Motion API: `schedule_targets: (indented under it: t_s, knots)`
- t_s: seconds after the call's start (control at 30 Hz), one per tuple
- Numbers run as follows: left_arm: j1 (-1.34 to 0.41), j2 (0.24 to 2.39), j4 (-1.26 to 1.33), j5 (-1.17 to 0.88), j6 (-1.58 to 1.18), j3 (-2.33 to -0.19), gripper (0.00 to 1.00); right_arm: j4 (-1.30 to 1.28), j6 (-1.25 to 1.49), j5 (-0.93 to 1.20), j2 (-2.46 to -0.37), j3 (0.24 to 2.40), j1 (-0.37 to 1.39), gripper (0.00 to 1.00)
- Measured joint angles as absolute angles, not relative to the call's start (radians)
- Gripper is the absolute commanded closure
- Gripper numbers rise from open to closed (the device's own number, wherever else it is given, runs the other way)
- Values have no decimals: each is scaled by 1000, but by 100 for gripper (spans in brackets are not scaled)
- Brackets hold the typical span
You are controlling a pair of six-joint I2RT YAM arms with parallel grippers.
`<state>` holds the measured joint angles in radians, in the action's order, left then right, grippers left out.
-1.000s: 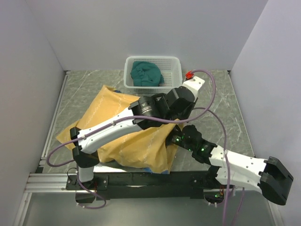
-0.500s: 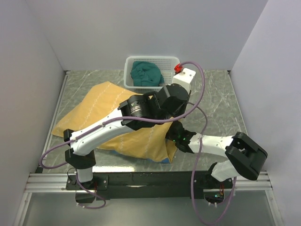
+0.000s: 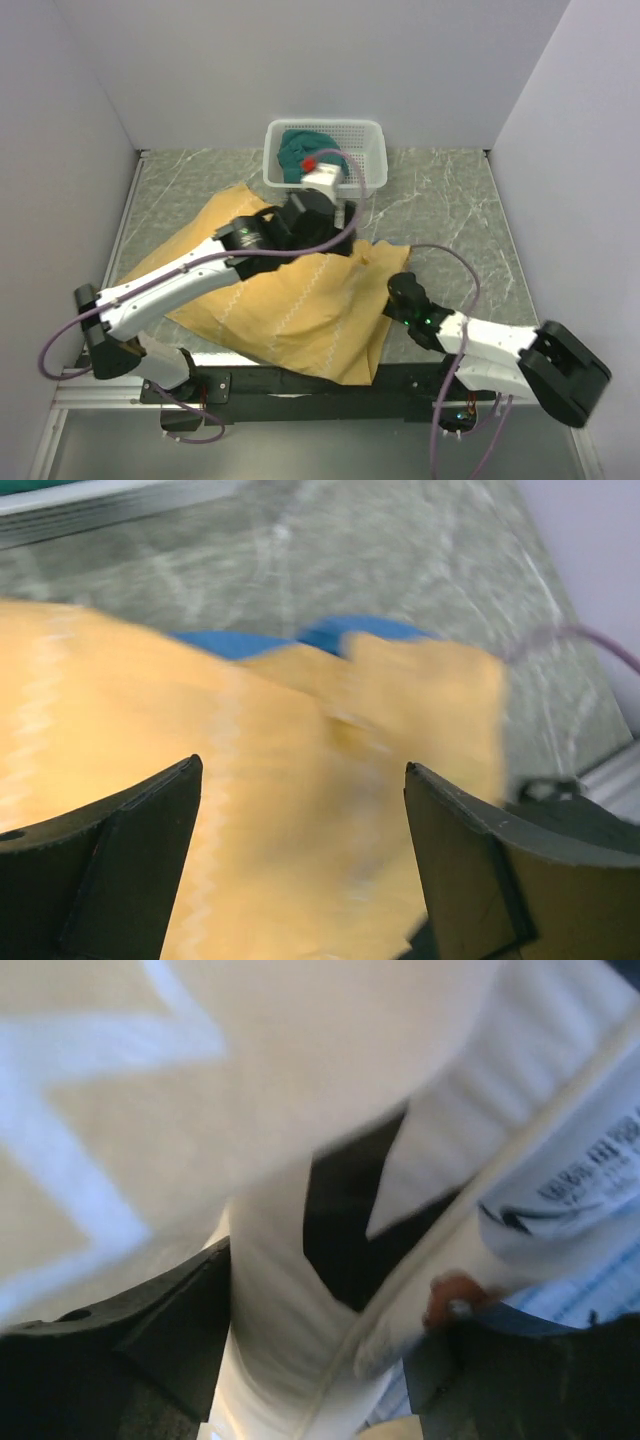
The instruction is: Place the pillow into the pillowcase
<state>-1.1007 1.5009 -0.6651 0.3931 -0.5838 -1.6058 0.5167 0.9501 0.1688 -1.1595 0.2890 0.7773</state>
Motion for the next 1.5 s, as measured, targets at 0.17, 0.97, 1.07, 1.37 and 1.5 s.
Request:
schedule_targets:
  t_s: [0.17,0.97,1.07,1.37,1.5]
  knots:
    - [-963,1353,-600,393,-633,-1422,17,484,1026,136,-891,88,799,30]
    - [-300,1602,-110,-99,-939,-954,58,121,902,232,-1092,429,529,22]
    - [-229,1616,-79,-121,-966,-951,57,130,869,245,-1092,458,516,21]
    - [-158,1649,-30,-162,-996,-951,50,80,884,253,-883,198,461,18]
    - [-158,1649,-26,-167,-1000,-952,43,-86,912,187,-656,167,451,16]
